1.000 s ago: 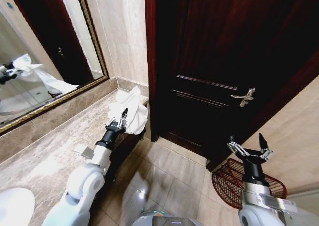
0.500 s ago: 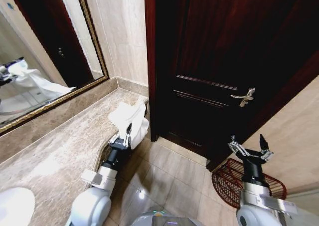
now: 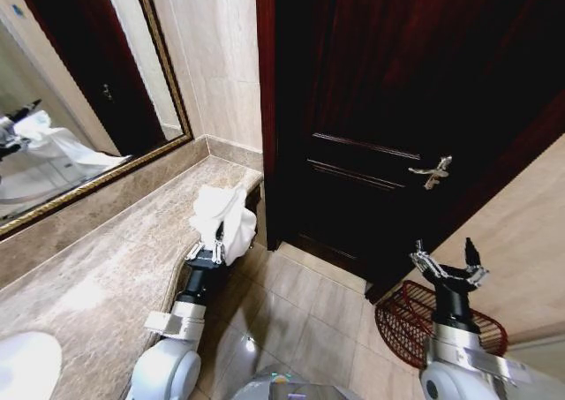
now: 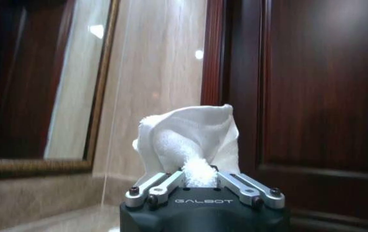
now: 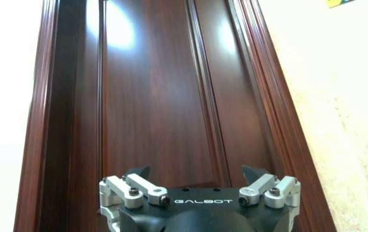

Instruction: Discard the used towel into the hamper.

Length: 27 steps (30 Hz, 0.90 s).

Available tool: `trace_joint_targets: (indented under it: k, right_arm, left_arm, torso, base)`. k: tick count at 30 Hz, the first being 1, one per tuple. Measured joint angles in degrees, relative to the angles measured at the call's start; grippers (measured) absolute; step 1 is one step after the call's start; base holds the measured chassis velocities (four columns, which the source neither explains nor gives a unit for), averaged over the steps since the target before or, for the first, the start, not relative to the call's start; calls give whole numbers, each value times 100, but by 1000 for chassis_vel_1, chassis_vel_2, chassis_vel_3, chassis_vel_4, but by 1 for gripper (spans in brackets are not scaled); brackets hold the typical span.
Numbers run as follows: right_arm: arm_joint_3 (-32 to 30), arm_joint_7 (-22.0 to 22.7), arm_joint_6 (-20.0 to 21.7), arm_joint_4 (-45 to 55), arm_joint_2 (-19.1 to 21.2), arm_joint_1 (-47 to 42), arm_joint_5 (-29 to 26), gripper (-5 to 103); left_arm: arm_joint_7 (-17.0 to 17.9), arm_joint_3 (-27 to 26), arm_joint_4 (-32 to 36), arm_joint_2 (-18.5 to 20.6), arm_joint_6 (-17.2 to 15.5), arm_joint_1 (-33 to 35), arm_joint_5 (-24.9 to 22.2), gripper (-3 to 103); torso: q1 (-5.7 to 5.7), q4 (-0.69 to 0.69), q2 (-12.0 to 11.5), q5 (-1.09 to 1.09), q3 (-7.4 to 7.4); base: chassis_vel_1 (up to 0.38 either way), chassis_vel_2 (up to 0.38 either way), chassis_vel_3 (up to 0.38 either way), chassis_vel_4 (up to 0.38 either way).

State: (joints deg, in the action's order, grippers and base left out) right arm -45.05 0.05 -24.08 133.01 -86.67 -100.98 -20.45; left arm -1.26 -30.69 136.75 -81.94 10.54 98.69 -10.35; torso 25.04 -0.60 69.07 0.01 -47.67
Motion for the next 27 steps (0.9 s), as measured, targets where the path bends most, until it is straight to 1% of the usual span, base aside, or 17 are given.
trace_joint_targets:
  k: [1, 4, 8, 17, 27]
  right_arm:
    - [7, -17, -1, 5, -4, -2, 0, 99]
    - [9, -32, -8, 29, -9, -15, 0, 100]
    - [-9, -57, -37, 68, -11, -64, 0, 100]
    - [-29, -114, -111, 114, -4, -130, -24, 100]
    - [-53, -167, -145, 141, -27, -145, -62, 100]
  left_arm:
    - [-35, -32, -66, -3, 134, -13, 68, 8]
    - [-42, -28, -108, -9, 185, -17, 171, 8]
    - [-42, -16, -117, -13, 182, -55, 266, 8]
    - [-42, 40, -90, 38, 108, -60, 284, 8]
    - [-53, 93, -81, 65, 91, -74, 231, 8]
  torso:
    - [0, 0, 0, -1, 0]
    - [0, 0, 0, -1, 0]
    - [0, 0, 0, -1, 0]
    - [0, 0, 0, -1, 0]
    - [0, 0, 0, -1, 0]
  base:
    - [0, 0, 0, 0]
    - [0, 0, 0, 0]
    - [0, 0, 0, 0]
    - [-5, -6, -5, -3]
    - [-72, -71, -69, -77]
